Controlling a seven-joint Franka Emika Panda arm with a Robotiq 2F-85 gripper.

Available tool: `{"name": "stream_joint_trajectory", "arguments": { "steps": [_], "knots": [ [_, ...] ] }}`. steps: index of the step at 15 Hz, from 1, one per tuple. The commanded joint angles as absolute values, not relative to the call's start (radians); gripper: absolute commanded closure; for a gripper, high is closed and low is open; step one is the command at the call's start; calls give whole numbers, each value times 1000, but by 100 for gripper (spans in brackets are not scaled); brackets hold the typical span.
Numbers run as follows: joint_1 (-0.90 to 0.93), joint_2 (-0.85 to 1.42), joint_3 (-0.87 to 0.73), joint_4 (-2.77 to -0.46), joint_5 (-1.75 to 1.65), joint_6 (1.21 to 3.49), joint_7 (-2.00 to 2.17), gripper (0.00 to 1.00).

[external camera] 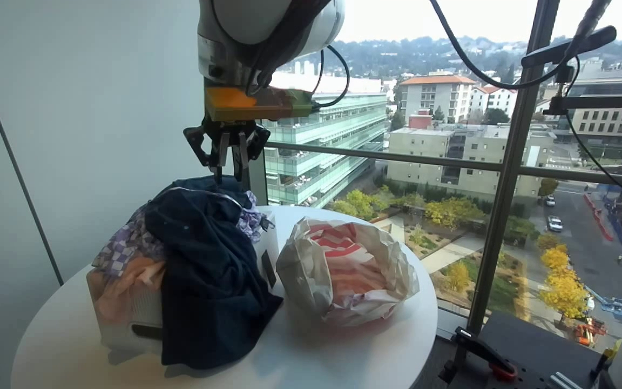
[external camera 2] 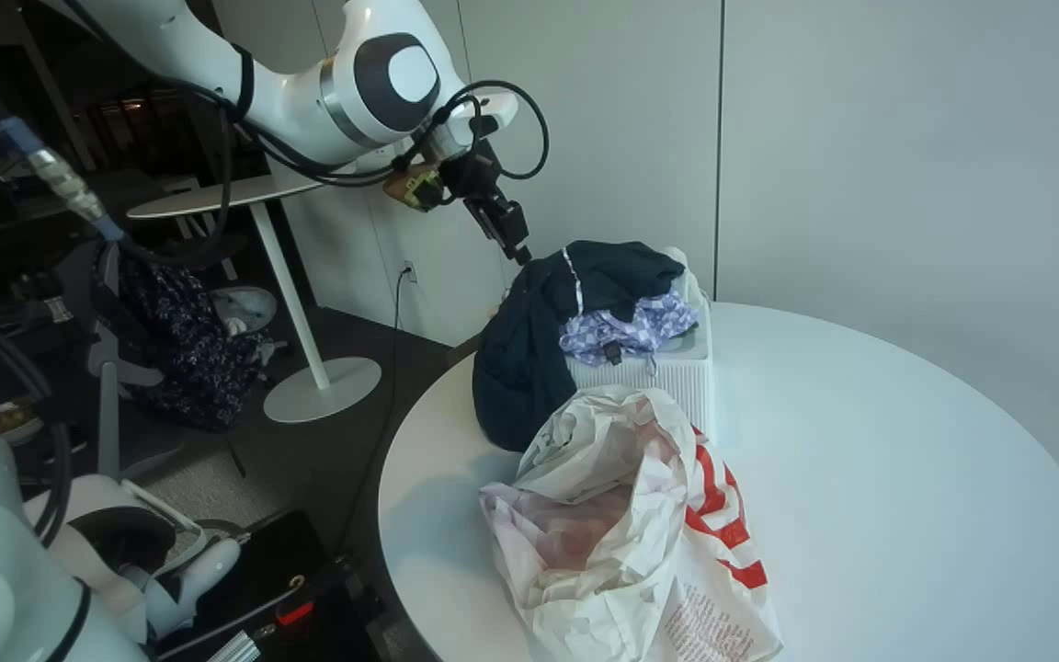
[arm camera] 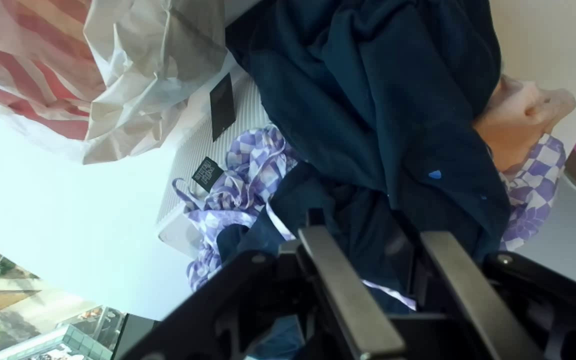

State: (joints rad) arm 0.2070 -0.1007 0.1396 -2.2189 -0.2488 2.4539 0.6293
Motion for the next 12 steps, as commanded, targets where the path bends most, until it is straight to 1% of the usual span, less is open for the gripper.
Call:
{"name": "stream_joint_trajectory", "arguments": {
  "steps": [1,2,5,7,12],
  "knots": [
    [179,-3,186,-2220,-364,2517,661,31],
    [179,30,188,-2210,-439,2529,698,23],
    [203,112,161,-2172,-616,2575,802,1],
    [219,162,142,-2136,-688,2598,859,0],
    [236,222,148,-2106,-567,2664,814,0]
  ]
}}
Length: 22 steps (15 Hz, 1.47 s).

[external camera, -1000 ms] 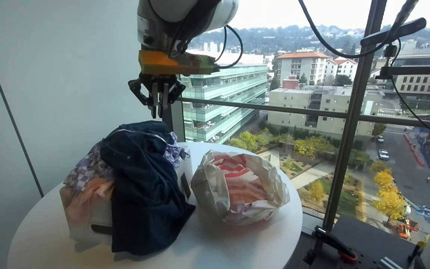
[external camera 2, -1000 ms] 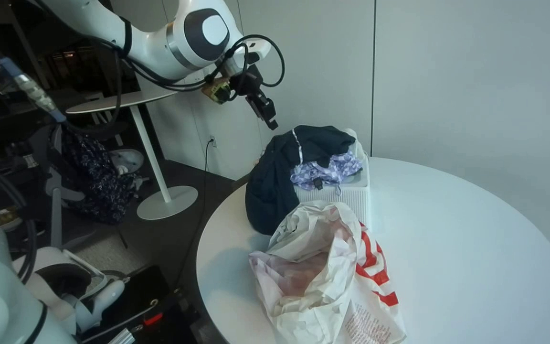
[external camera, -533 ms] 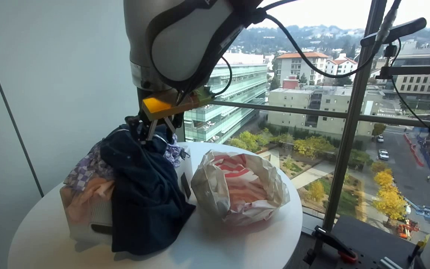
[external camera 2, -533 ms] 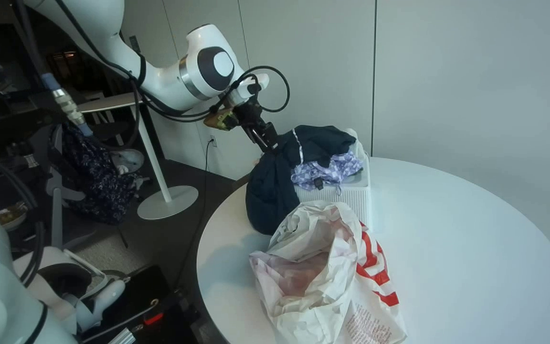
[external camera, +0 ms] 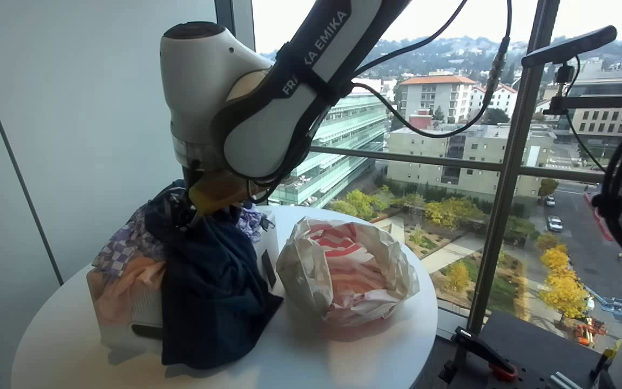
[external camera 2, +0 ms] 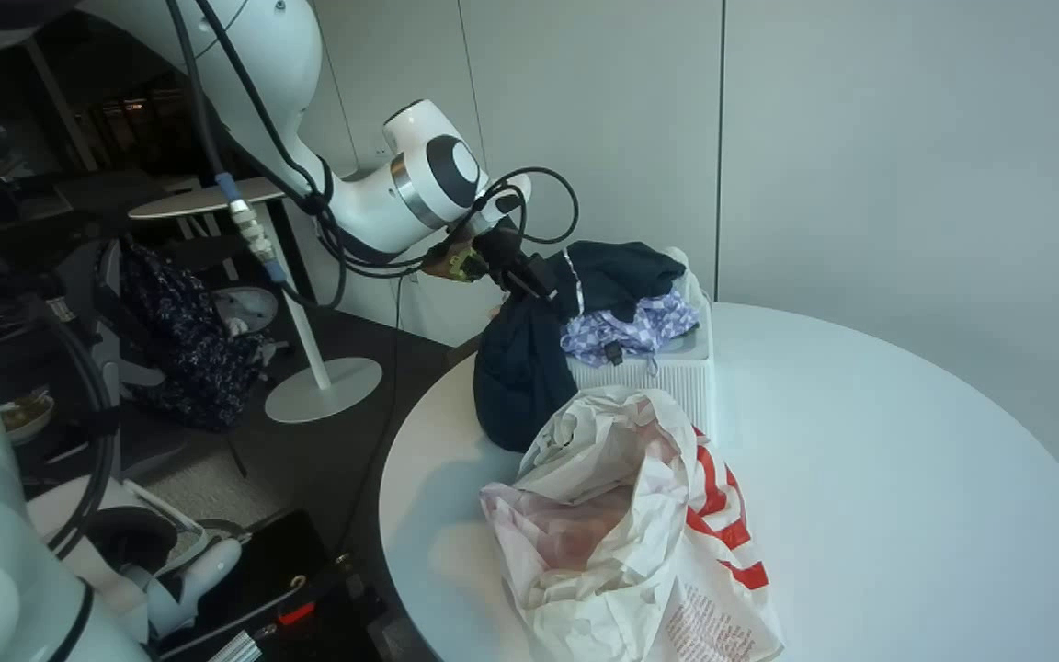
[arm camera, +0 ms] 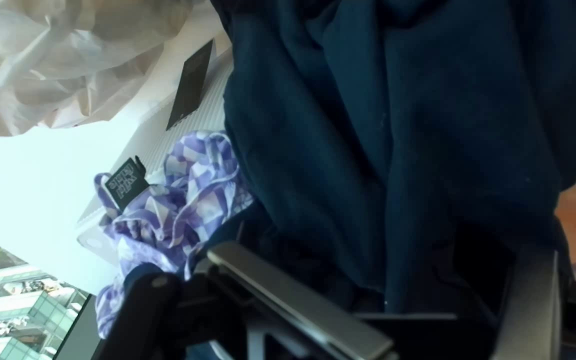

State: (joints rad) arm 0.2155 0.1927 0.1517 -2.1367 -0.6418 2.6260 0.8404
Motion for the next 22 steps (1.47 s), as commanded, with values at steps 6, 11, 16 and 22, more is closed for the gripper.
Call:
{"name": "stream_joint_trajectory", "arguments": {
  "steps": [6,11,16,22],
  "knots": [
    [272,263,118,-2103,-485,2685,796,1],
    [292,259,99,-2114,-483,2664,791,48],
    [286,234,122,-2129,-373,2607,735,86],
    [245,129,138,-2144,-120,2503,590,96]
  ]
}}
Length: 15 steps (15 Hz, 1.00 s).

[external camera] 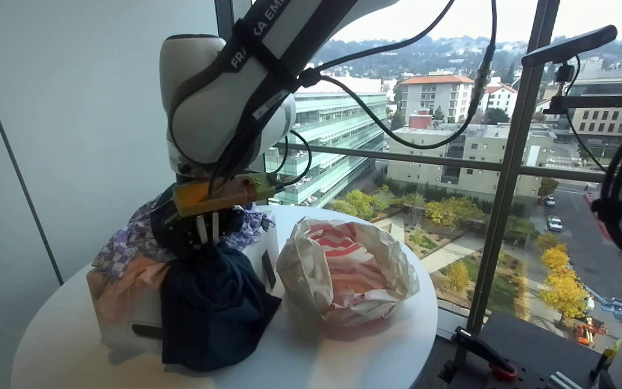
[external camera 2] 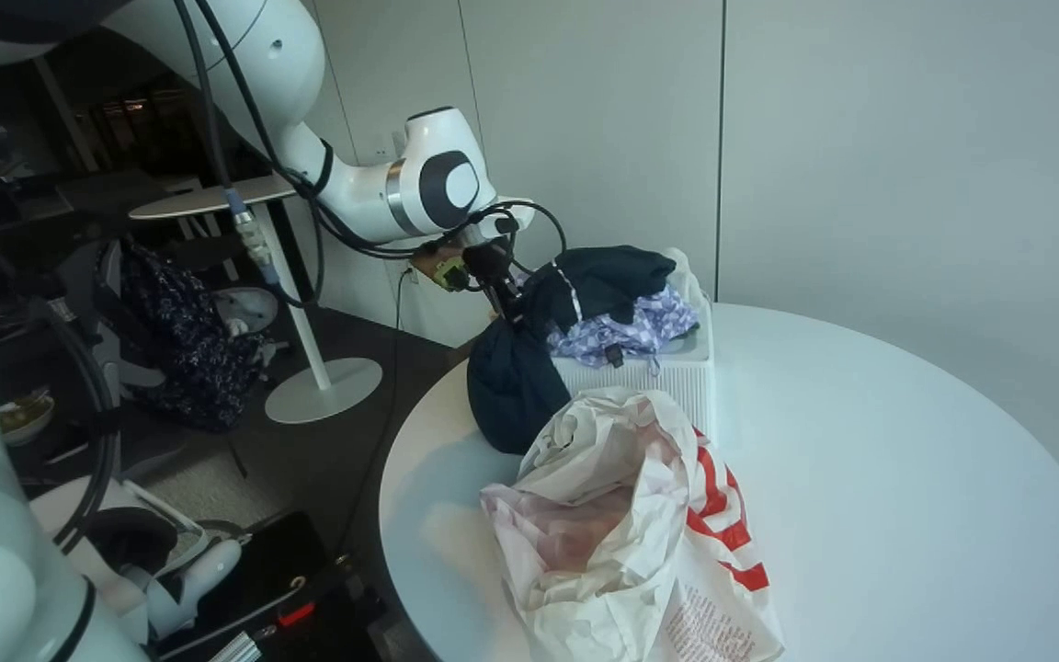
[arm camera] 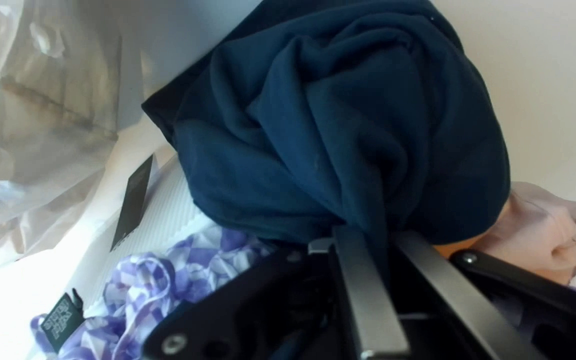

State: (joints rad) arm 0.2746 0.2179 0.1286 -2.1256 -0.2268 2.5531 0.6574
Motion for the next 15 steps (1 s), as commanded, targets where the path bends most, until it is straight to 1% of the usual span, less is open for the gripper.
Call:
{"name": "stream_joint_trajectory", "arguments": {
  "steps": [1,7,15],
  "knots": [
    [233,93,140,-2154,-70,2496,567,96],
    [170,-146,113,-2224,-52,2543,642,95],
    [16,-514,172,-2354,-112,2543,739,95]
  ]
}}
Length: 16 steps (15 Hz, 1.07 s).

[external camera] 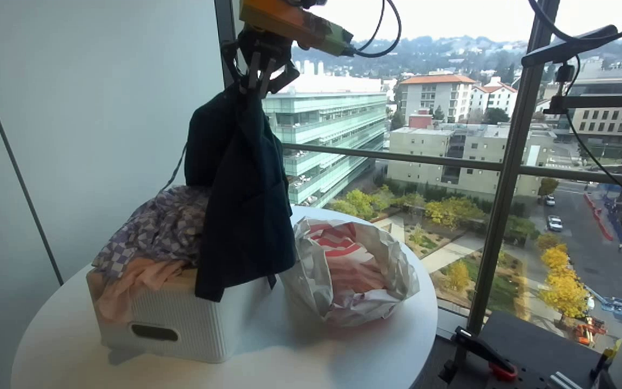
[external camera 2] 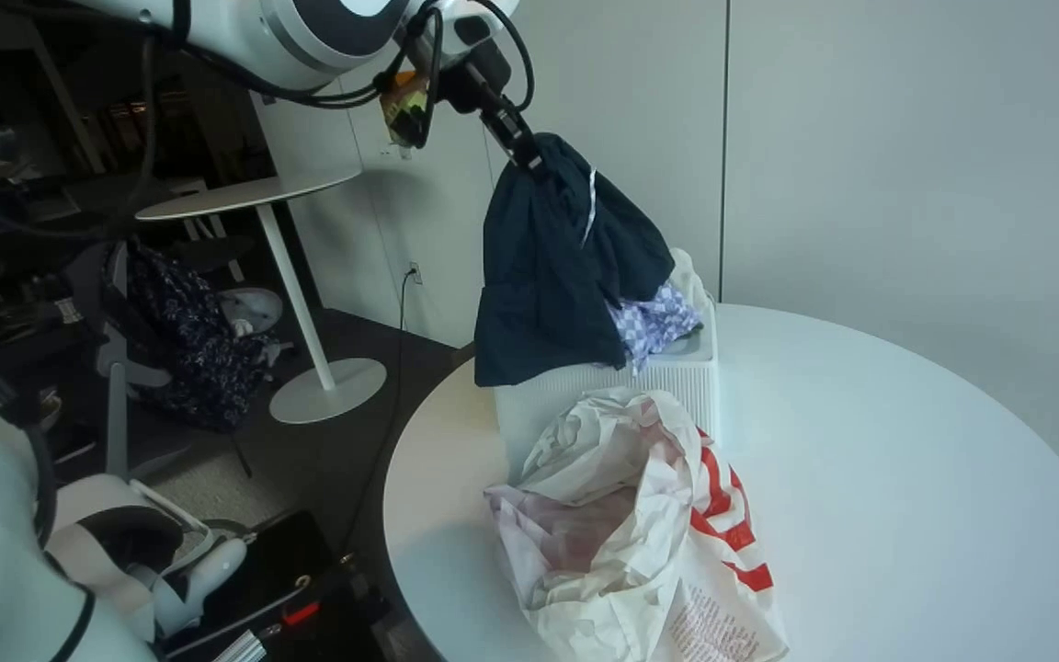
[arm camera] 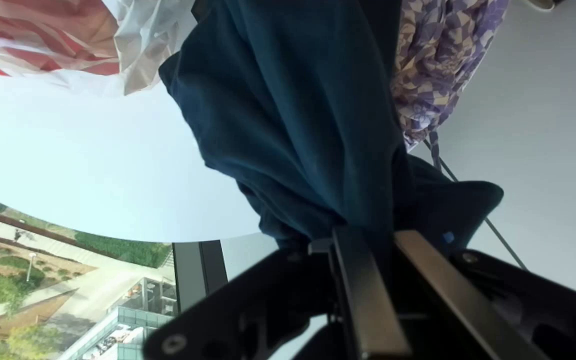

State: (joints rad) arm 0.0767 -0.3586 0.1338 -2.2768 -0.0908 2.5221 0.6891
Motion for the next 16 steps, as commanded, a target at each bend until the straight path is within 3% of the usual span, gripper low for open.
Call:
{"name": "stream_joint_trajectory", "arguments": {
  "steps": [1,8,16],
  "knots": [
    [4,-556,175,-2367,-100,2536,740,95],
    [-163,-820,222,-2469,-107,2497,828,95],
    [-331,-963,268,-2576,-137,2469,917,95]
  ]
}}
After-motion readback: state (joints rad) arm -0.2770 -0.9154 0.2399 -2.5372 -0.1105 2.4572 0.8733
